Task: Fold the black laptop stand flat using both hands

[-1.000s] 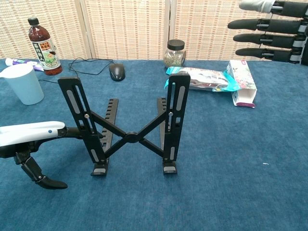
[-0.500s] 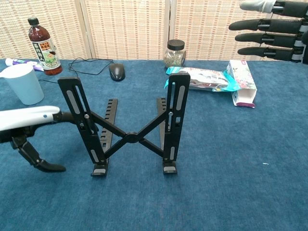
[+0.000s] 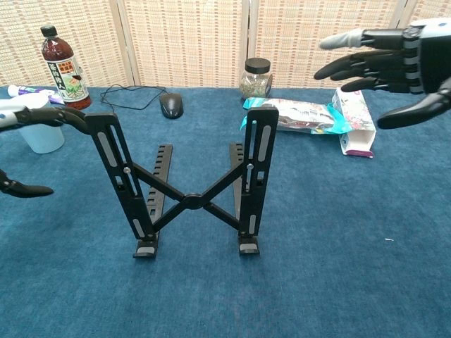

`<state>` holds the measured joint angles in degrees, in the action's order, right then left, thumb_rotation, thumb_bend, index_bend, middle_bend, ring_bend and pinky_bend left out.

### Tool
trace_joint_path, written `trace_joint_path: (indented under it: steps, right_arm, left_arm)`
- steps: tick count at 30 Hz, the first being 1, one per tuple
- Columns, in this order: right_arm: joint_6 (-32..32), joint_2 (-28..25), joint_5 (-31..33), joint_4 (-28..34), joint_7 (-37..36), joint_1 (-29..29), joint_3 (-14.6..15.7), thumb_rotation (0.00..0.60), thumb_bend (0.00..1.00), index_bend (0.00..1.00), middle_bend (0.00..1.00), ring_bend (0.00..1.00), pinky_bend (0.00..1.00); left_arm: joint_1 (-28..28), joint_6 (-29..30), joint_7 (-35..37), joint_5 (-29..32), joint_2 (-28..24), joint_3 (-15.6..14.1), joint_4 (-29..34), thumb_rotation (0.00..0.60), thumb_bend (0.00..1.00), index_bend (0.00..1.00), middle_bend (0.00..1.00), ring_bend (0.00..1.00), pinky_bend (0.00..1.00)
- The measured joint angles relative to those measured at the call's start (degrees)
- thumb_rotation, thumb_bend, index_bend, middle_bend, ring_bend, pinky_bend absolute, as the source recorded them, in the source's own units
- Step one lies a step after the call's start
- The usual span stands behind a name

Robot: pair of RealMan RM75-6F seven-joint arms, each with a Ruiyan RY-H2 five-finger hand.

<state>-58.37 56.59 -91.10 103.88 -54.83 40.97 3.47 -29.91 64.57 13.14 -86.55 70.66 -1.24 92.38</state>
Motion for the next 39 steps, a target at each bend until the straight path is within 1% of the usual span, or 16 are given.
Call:
trace_joint_path:
  steps: [5, 9, 12, 20, 23, 29, 36, 39]
  right_arm:
    - [7.1, 1.0, 5.6, 2.5, 6.0, 3.4, -3.3, 0.600, 0.01, 0.00, 0.17, 0.00, 0.02]
    - [11.0, 2.9, 9.0, 3.3, 9.7, 5.5, -5.5, 0.600, 0.01, 0.00, 0.17, 0.00, 0.02]
    - [13.3, 4.4, 10.9, 3.7, 11.7, 6.7, -6.9, 0.600, 0.01, 0.00, 0.17, 0.00, 0.02]
    - [15.5, 8.6, 16.2, 3.4, 17.2, 8.3, -9.4, 0.600, 0.01, 0.00, 0.17, 0.00, 0.02]
    - [15.3, 11.0, 19.4, 2.9, 20.6, 8.8, -10.6, 0.600, 0.01, 0.00, 0.17, 0.00, 0.03]
    - [12.7, 16.2, 28.3, 1.0, 29.3, 9.8, -12.9, 0.600, 0.01, 0.00, 0.17, 0.00, 0.03]
    - [6.4, 21.8, 40.3, -1.8, 42.5, 10.8, -15.3, 0.600, 0.01, 0.00, 0.16, 0.00, 0.03]
    - [3.1, 22.9, 42.8, -2.6, 45.2, 10.5, -16.4, 0.600, 0.01, 0.00, 0.14, 0.00, 0.03]
  left_arm:
    - [1.9, 2.6, -2.5, 0.4, -1.8, 0.4, 1.8, 0.600, 0.17, 0.16, 0.05, 0.01, 0.02]
    - [2.9, 4.1, -3.7, 0.2, -2.8, 0.6, 3.0, 0.600, 0.17, 0.16, 0.05, 0.01, 0.02]
    - [3.6, 5.0, -4.2, -0.2, -3.3, 0.7, 3.7, 0.600, 0.17, 0.16, 0.05, 0.01, 0.02]
    - [4.3, 5.8, -5.4, -0.7, -4.1, 1.1, 4.3, 0.600, 0.17, 0.16, 0.05, 0.01, 0.02]
    - [4.6, 6.1, -6.0, -0.7, -4.4, 1.4, 4.5, 0.600, 0.17, 0.16, 0.05, 0.01, 0.02]
    - [5.2, 6.8, -7.2, -0.6, -5.0, 1.9, 4.7, 0.600, 0.17, 0.16, 0.05, 0.01, 0.02]
    - [5.6, 6.7, -7.8, -0.3, -5.4, 2.2, 4.9, 0.600, 0.17, 0.16, 0.05, 0.01, 0.02]
    - [5.6, 6.5, -8.5, -0.2, -5.4, 2.4, 4.7, 0.600, 0.17, 0.16, 0.05, 0.01, 0.02]
